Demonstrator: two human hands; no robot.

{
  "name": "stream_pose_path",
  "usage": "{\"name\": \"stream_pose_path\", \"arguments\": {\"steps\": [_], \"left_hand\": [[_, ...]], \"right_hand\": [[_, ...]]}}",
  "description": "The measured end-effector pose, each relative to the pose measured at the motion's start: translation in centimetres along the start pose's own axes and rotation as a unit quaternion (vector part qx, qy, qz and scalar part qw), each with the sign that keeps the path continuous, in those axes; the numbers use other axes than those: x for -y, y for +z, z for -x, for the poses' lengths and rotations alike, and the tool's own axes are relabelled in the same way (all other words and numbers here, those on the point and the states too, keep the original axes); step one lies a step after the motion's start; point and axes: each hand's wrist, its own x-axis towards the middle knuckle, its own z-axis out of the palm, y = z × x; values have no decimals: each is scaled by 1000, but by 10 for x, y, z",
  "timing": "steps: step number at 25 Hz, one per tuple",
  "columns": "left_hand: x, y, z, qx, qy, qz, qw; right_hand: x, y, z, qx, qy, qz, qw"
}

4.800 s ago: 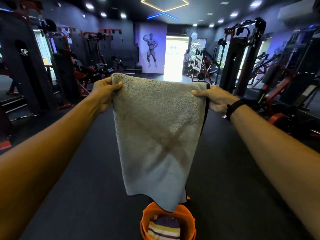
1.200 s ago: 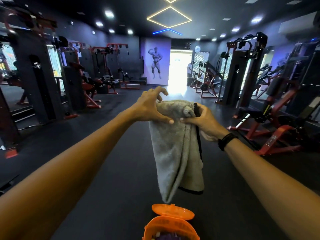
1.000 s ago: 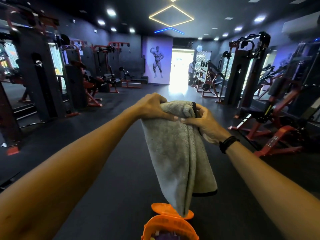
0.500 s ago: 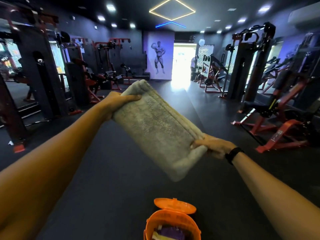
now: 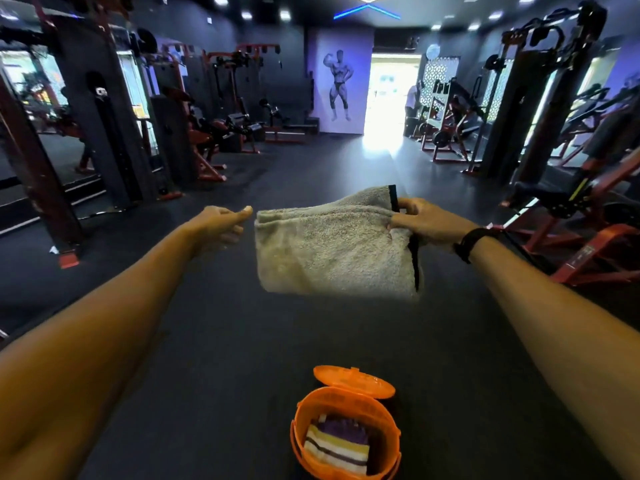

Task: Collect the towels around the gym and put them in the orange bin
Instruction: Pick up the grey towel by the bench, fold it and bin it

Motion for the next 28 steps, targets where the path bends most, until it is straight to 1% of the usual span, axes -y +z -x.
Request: {"name": "stream_pose_path", "arguments": {"steps": [2, 4, 5, 7, 10, 15, 18, 20, 22, 24, 28], "left_hand": [[16, 9, 0, -16, 12, -61, 998], [41, 26, -1, -12, 12, -123, 992], [57, 37, -2, -7, 3, -146, 989], [87, 61, 2, 22, -12, -181, 983], [137, 96, -5, 89, -34, -227, 969], [205, 136, -43, 168, -93, -249, 949], [242, 159, -91, 200, -113, -254, 939], [265, 178, -126, 226, -127, -267, 928], [285, 193, -160, 255, -138, -282, 914], [304, 208, -189, 287, -143, -309, 895], [349, 246, -242, 312, -142, -330, 879]], "right_hand": [[-23, 4, -6, 0, 17, 93, 996], [-58, 9, -11, -2, 41, 187, 982], [-78, 12, -13, -3, 62, 213, 975], [-116, 18, -12, 4, 111, 262, 959], [-174, 27, -11, 16, 198, 303, 932], [-271, 44, -13, 34, 338, 306, 890], [-327, 62, -30, 44, 407, 303, 860], [-364, 81, -44, 60, 435, 299, 847], [-397, 105, -60, 82, 439, 290, 846], [-430, 123, -75, 113, 428, 269, 855], [-503, 133, -115, 178, 426, 184, 868]]}}
